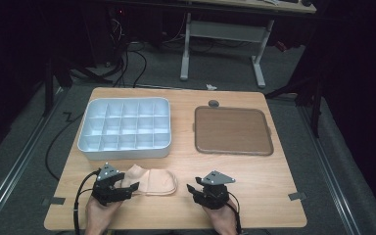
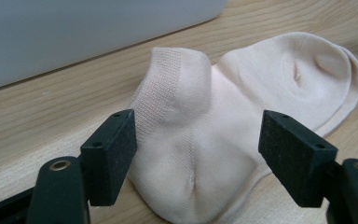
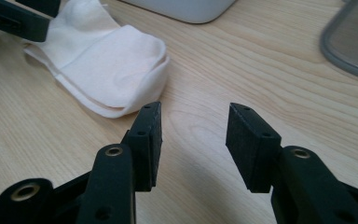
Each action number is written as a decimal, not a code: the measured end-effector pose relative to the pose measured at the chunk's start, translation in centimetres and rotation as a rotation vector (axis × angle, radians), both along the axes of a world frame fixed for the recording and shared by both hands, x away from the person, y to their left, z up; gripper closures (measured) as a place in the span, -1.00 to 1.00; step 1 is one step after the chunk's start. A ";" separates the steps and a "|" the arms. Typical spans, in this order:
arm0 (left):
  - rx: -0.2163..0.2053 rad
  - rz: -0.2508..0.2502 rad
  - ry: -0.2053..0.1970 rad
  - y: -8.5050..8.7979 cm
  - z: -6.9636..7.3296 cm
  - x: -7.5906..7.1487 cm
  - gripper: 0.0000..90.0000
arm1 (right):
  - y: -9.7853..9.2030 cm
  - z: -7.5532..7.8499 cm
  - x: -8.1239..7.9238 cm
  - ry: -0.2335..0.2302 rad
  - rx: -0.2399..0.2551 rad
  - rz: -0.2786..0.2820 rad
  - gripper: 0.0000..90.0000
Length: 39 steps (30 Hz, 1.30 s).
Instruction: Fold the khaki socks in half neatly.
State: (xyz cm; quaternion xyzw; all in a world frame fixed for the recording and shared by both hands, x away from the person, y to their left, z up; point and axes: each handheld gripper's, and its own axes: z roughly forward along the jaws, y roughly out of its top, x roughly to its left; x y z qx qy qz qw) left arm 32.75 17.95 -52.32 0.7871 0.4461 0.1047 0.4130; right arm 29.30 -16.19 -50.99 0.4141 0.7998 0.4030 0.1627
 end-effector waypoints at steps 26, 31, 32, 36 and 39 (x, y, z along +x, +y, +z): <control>0.039 0.068 -0.010 -0.1 -0.1 0.3 -0.25 | 4.8 -0.8 1.7 0.015 -0.032 0.046 0.21; 0.063 0.079 -0.007 -0.1 -0.3 0.5 -0.22 | 4.9 -1.0 1.9 0.023 -0.046 0.041 0.25; 0.075 0.078 -0.007 -0.2 -0.4 0.6 -0.20 | 5.0 -1.1 2.0 0.025 -0.051 0.037 0.26; 0.095 0.076 -0.010 -0.2 -0.6 0.7 -0.17 | 5.0 -1.3 2.1 0.032 -0.065 0.034 0.32; 0.106 0.078 -0.012 -0.3 -0.7 0.8 -0.14 | 5.2 -1.4 2.2 0.049 -0.066 0.044 0.41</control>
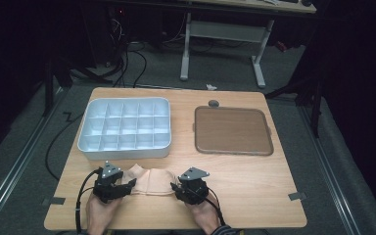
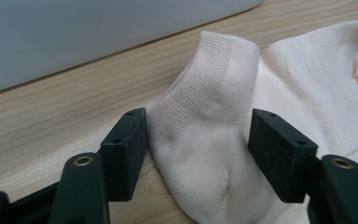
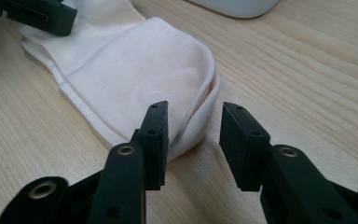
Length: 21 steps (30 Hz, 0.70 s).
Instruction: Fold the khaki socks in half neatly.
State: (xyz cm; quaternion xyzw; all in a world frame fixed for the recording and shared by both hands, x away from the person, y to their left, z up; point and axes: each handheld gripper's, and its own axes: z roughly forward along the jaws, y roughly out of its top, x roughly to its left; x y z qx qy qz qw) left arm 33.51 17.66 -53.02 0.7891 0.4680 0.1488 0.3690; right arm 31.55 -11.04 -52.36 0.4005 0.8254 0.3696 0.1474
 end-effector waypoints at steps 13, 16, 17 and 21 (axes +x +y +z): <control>0.047 -0.032 -0.028 -0.8 0.1 -0.5 0.28 | 0.3 -0.4 0.2 0.042 -0.007 0.043 0.76; 0.034 -0.048 -0.015 -1.0 0.1 -0.6 0.45 | 0.3 -0.4 0.2 0.038 -0.014 0.051 0.81; 0.028 -0.052 -0.014 -1.0 0.1 -0.6 0.52 | 0.3 -0.4 0.2 0.039 -0.014 0.052 0.83; 0.016 -0.065 -0.008 -1.2 0.1 -0.6 0.70 | 0.3 -0.3 0.2 0.041 -0.007 0.053 0.90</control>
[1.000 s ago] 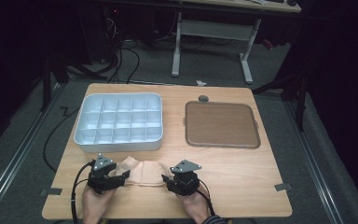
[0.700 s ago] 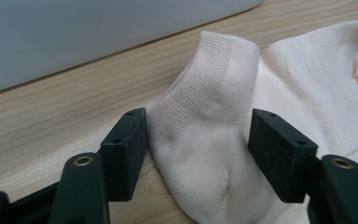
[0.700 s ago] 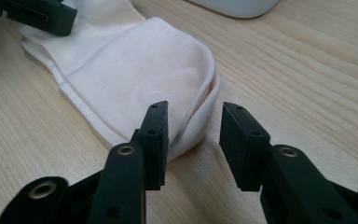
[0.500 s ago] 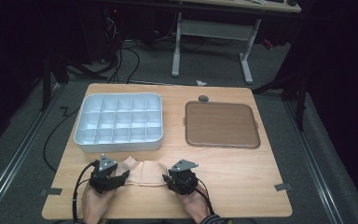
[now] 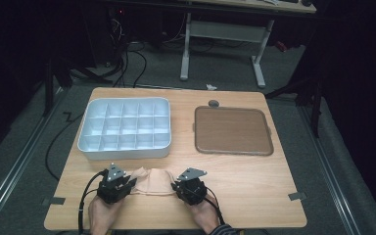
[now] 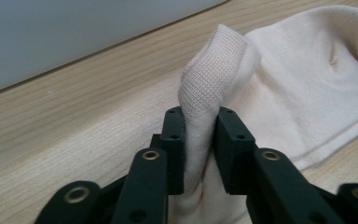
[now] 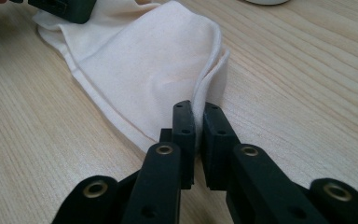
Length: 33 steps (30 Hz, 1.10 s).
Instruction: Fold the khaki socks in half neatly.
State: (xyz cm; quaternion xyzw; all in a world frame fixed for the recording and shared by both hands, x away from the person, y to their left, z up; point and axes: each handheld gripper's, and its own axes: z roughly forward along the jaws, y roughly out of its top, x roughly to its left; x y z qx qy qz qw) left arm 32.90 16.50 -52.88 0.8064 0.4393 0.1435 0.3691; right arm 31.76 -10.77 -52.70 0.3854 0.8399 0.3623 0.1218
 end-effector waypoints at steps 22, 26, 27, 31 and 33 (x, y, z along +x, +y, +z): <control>-0.106 -0.028 -0.045 -0.4 1.9 -0.3 0.76 | -1.6 1.5 -0.6 -0.048 0.078 -0.019 0.93; -0.124 -0.038 -0.050 -0.8 2.2 -0.3 0.76 | -2.3 2.0 -0.7 -0.055 0.080 -0.029 0.93; -0.126 -0.041 -0.051 -1.0 2.3 -0.3 0.76 | -2.5 2.1 -0.7 -0.059 0.080 -0.027 0.93; -0.124 -0.057 -0.057 -1.8 2.6 -0.2 0.76 | -3.3 2.4 -0.8 -0.066 0.085 -0.047 0.93; -0.135 -0.064 -0.057 -2.2 2.7 -0.1 0.76 | -3.7 2.5 -0.8 -0.066 0.089 -0.056 0.93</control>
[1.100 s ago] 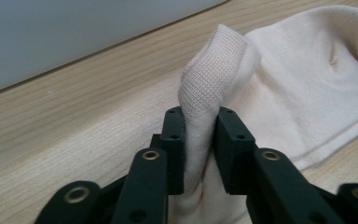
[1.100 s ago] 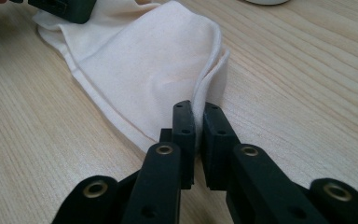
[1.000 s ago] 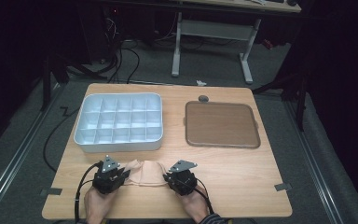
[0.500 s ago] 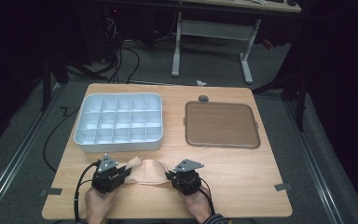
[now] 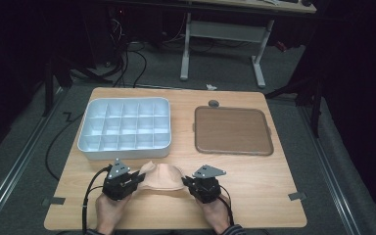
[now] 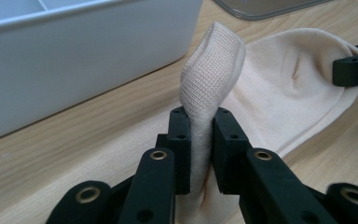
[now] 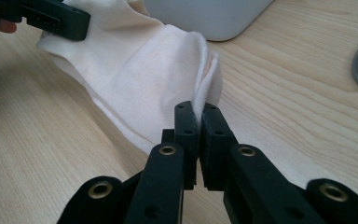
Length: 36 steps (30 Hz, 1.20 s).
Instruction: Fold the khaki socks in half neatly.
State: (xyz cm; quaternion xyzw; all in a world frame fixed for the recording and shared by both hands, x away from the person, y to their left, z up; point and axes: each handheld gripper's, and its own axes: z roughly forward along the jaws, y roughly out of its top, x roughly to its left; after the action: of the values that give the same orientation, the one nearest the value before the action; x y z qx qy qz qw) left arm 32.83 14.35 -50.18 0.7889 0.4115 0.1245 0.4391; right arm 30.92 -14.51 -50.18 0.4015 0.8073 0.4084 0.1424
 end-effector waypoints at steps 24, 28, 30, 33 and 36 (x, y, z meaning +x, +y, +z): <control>0.002 -0.073 -0.009 -4.1 0.2 0.7 0.76 | -4.2 0.6 -0.7 -0.022 -0.014 -0.085 0.92; 0.022 -0.094 -0.004 -4.8 0.0 0.8 0.76 | -4.8 0.5 -0.8 -0.017 -0.014 -0.100 0.93; 0.018 -0.094 -0.003 -5.0 -0.1 0.8 0.76 | -5.1 0.4 -0.9 -0.016 -0.018 -0.106 0.92; 0.015 -0.097 -0.005 -5.3 -0.2 0.9 0.76 | -5.4 0.3 -1.0 -0.012 -0.022 -0.112 0.92; 0.007 -0.093 -0.004 -5.5 -0.3 1.0 0.76 | -5.6 0.2 -1.0 -0.011 -0.025 -0.119 0.92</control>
State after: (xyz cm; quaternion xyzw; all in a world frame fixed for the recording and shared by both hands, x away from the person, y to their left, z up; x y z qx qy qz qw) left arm 33.79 8.86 -50.46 0.8086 0.3728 0.1071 0.4424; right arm 29.92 -20.14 -49.93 0.4447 0.7862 0.3913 0.1760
